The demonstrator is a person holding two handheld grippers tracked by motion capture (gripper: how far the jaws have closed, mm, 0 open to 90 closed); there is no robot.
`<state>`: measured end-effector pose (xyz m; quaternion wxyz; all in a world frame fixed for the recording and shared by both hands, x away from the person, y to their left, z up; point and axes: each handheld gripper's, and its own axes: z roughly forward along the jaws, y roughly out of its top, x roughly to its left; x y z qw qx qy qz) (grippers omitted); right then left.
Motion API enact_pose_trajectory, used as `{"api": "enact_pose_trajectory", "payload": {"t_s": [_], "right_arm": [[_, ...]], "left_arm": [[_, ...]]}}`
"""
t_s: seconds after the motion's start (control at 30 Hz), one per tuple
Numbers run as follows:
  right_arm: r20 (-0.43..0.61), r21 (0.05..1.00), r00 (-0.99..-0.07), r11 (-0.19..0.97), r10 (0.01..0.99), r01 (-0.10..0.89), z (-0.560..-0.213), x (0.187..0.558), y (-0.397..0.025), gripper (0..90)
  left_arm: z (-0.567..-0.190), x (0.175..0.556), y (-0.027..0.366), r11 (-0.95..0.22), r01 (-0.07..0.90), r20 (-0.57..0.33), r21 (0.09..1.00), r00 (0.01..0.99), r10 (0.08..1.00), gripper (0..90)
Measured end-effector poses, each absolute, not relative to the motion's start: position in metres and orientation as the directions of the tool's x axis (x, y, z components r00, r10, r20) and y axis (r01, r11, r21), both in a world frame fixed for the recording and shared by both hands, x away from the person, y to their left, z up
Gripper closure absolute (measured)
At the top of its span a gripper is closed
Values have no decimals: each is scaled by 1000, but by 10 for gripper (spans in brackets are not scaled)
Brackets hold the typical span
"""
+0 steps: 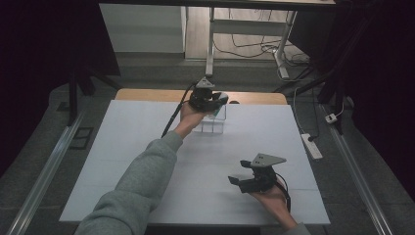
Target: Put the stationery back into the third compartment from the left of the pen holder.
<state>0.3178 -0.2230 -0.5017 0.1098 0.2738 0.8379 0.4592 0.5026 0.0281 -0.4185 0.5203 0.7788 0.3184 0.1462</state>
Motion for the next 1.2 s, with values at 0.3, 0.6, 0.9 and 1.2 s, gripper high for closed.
{"api": "enact_pose_trajectory", "payload": {"t_s": [0.3, 0.6, 0.9, 1.2], "right_arm": [[72, 829, -823, 426, 563, 363, -503, 318, -223, 199], [70, 824, -824, 434, 562, 365, -504, 318, -222, 199], [68, 819, -829, 443, 556, 364, -505, 317, -222, 199], [69, 817, -830, 446, 554, 365, -506, 318, -221, 199]], "left_arm": [[-423, 520, 21, -247, 362, -115, 899, 738, 665, 642], [-424, 527, 16, -244, 362, -112, 900, 732, 672, 641], [-428, 529, 15, -249, 366, -113, 896, 733, 671, 578], [-425, 524, 26, -303, 396, -123, 867, 758, 640, 401]]}}
